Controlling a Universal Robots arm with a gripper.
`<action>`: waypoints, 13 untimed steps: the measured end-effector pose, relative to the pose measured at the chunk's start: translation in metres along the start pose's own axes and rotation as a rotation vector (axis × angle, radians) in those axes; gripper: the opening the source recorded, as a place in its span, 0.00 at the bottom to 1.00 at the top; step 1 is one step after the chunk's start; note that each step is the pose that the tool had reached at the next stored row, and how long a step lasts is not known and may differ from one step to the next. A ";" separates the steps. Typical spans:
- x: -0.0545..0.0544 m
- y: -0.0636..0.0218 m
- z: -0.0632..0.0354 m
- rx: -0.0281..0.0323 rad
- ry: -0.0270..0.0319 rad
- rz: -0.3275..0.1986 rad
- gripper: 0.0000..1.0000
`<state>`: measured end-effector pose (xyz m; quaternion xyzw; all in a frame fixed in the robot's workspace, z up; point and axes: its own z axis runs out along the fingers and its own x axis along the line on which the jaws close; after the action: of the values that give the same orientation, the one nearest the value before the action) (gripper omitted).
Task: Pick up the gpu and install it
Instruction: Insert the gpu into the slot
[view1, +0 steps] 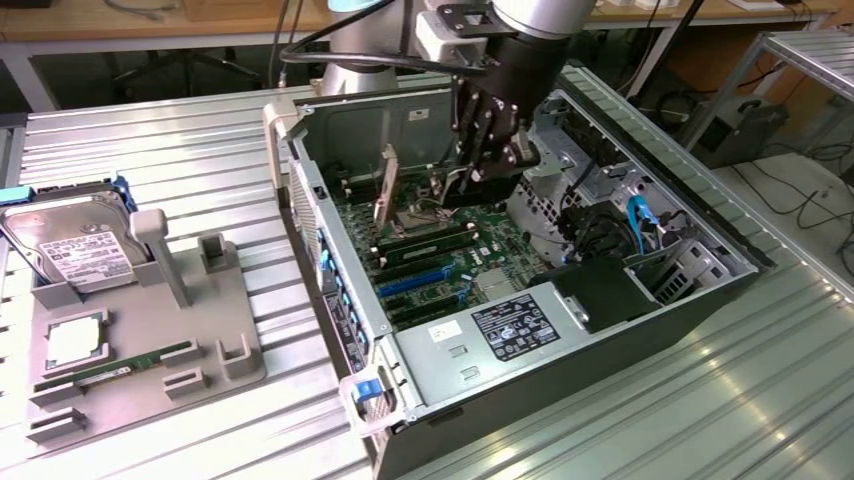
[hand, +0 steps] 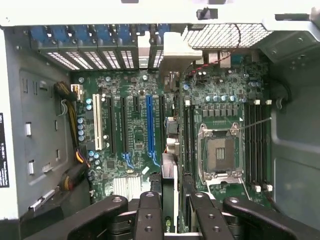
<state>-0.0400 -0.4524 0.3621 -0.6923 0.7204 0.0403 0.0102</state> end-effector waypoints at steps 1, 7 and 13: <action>0.001 0.0024 0.0016 0.0005 -0.0001 -0.001 0.26; 0.009 0.0127 0.0100 0.0007 0.0002 -0.004 0.26; 0.016 0.0218 0.0196 0.0003 0.0004 -0.008 0.26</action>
<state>-0.0633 -0.4661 0.3424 -0.6951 0.7178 0.0400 0.0103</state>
